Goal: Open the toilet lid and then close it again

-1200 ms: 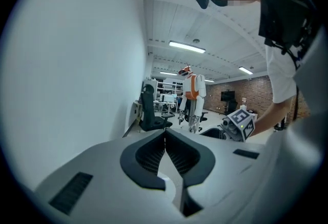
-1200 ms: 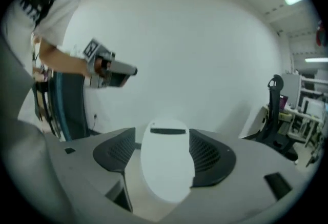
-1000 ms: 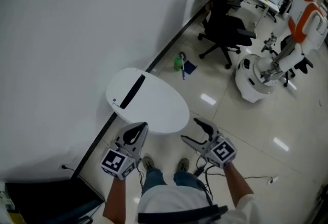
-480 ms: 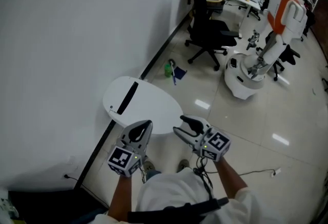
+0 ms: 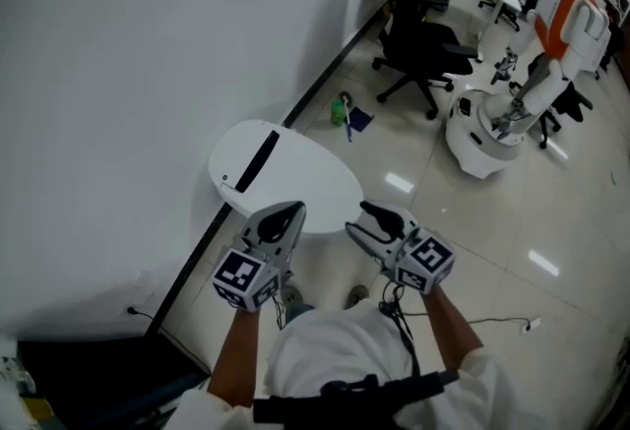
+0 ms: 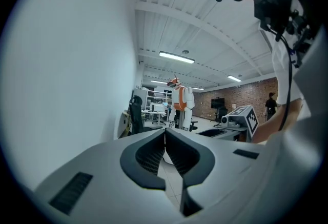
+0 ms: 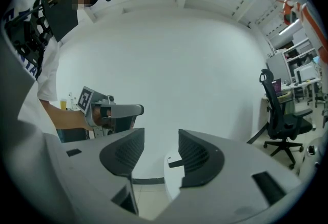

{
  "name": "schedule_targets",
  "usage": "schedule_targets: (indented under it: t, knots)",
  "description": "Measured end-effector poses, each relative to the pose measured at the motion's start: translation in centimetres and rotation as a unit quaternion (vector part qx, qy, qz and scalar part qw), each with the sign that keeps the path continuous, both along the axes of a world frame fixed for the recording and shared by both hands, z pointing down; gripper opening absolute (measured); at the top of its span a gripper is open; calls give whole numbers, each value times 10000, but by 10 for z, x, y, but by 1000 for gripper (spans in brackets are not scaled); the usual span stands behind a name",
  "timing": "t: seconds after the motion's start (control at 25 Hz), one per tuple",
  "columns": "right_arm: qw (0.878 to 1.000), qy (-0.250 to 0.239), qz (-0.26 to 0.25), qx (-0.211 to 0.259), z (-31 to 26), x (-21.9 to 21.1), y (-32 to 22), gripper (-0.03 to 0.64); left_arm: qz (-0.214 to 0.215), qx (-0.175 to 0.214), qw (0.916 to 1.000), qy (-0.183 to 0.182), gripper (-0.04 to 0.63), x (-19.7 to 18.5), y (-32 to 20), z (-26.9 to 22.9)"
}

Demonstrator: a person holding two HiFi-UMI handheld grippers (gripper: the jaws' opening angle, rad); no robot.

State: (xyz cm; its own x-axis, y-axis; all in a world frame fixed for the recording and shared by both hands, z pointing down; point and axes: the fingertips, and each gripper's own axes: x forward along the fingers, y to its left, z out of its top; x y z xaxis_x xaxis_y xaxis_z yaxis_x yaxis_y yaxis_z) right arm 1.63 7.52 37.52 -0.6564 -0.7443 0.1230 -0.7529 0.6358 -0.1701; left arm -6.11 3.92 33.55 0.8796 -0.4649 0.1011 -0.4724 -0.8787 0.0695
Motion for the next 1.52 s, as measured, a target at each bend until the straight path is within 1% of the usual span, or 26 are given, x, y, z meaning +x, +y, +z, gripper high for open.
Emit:
schedule_targets:
  t: [0.12, 0.28, 0.4, 0.48, 0.56, 0.68, 0.76, 0.8, 0.84, 0.88, 0.96, 1.04, 1.08, 1.2, 1.28, 1.36, 1.44, 1.48, 1.52]
  knots:
    - [10000, 57, -17, -17, 4, 3, -5, 216, -100, -27, 9999, 32, 3, 3, -5, 2]
    - [9999, 95, 70, -54, 9, 8, -4, 216, -75, -36, 10000, 50, 3, 13, -2, 4]
    - [9997, 15, 252, -70, 10, 15, -7, 215, -47, 5, 10000, 16, 3, 21, -3, 2]
    - [9991, -75, 412, -65, 10, 18, -8, 216, -40, -2, 10000, -2, 3, 19, -7, 1]
    - [9979, -143, 621, -88, 13, 19, -9, 216, -19, 10, 10000, 25, 3, 11, -17, 2]
    - [9937, -239, 1057, -274, 28, 16, -12, 216, 153, 72, 9998, -99, 3, -9, -38, 10]
    - [9874, -364, 1477, -435, 43, 10, -14, 216, 378, 137, 9990, -218, 3, -30, -57, 15]
    - [9818, -473, 1762, -526, 53, 7, -14, 216, 498, 204, 9981, -293, 3, -43, -68, 19]
    - [9736, -632, 2099, -639, 64, 3, -13, 216, 598, 294, 9971, -372, 3, -58, -80, 22]
    - [9626, -843, 2457, -774, 76, 0, -12, 216, 672, 380, 9960, -439, 3, -75, -93, 26]
    - [9348, -1301, 3129, -1065, 100, -16, -9, 216, 842, 492, 9939, -511, 3, -108, -119, 32]
    - [9079, -1588, 3654, -1304, 120, -40, -5, 216, 1208, 568, 9891, -625, 3, -130, -137, 37]
    - [8974, -1650, 3846, -1401, 128, -51, -3, 216, 1407, 590, 9859, -686, 3, -137, -142, 41]
    - [8715, -1952, 4182, -1657, 151, -77, -7, 216, 1799, 498, 9799, -710, 3, -145, -146, 53]
    - [8498, -2387, 4338, -1809, 179, -86, -11, 216, 2005, 328, 9768, -674, 3, -142, -141, 70]
    - [8214, -2918, 4503, -1935, 220, -92, -17, 216, 2229, 124, 9724, -684, 3, -136, -134, 94]
    - [7894, -3424, 4668, -2043, 266, -93, -21, 216, 2424, -22, 9679, -669, 3, -128, -126, 117]
    - [7743, -3653, 4736, -2068, 289, -90, -24, 228, 2506, -61, 9659, -650, 3, -122, -122, 128]
    - [7614, -3838, 4796, -2070, 311, -85, -27, 261, 2574, -79, 9642, -628, 3, -115, -118, 138]
